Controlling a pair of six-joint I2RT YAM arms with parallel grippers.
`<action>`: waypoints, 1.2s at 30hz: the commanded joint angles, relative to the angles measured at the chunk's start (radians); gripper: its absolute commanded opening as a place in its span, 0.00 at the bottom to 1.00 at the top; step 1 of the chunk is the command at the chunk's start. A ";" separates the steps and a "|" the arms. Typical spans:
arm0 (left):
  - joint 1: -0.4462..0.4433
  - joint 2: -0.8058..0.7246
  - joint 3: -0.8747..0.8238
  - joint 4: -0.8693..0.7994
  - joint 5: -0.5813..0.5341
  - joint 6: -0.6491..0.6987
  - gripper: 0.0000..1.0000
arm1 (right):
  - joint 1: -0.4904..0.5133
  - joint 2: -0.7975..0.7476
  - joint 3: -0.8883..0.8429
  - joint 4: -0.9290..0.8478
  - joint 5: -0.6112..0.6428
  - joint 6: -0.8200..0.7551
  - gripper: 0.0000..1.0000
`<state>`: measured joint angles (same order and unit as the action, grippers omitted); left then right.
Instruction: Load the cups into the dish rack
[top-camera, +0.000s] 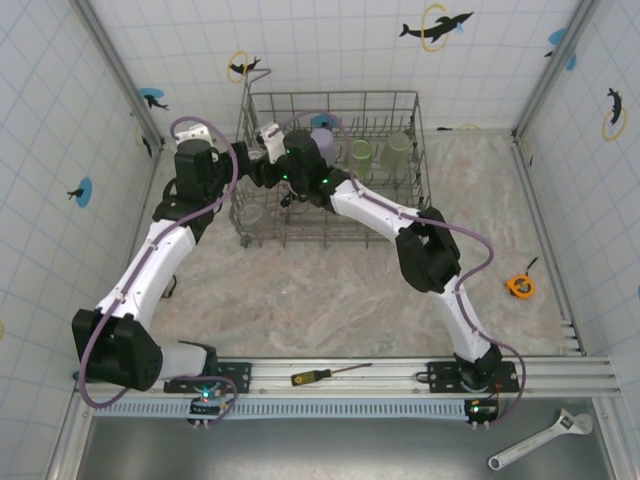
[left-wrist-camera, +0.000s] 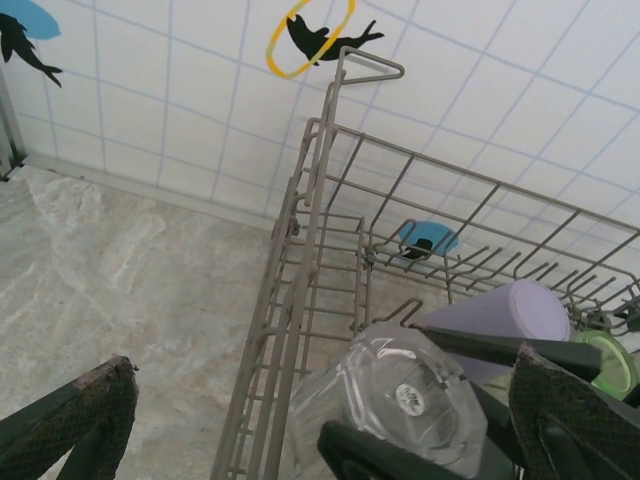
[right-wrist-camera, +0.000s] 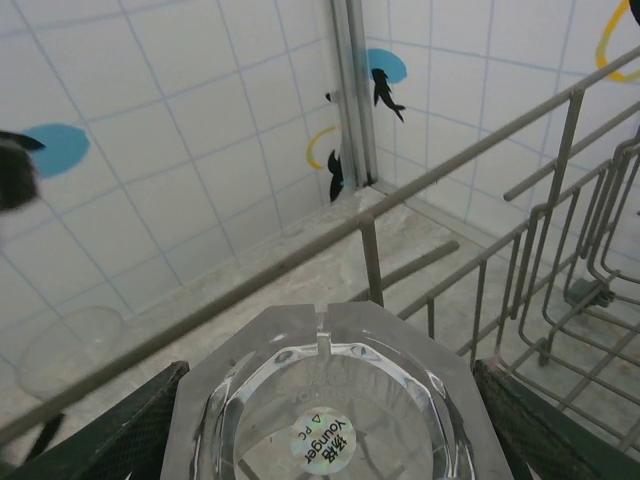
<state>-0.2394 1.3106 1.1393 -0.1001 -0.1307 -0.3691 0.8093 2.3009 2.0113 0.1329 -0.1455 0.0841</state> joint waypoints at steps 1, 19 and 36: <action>0.007 -0.025 -0.010 0.001 -0.023 0.026 0.98 | 0.009 0.036 0.053 -0.001 0.056 -0.086 0.47; 0.018 -0.019 -0.012 0.005 0.014 0.009 0.98 | 0.028 0.115 0.053 0.086 0.051 -0.154 0.47; 0.020 -0.021 -0.012 0.007 0.034 0.003 0.98 | 0.032 0.165 0.055 0.105 0.032 -0.178 0.48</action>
<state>-0.2272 1.3067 1.1389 -0.1001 -0.1127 -0.3664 0.8337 2.4310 2.0209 0.1741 -0.1127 -0.0757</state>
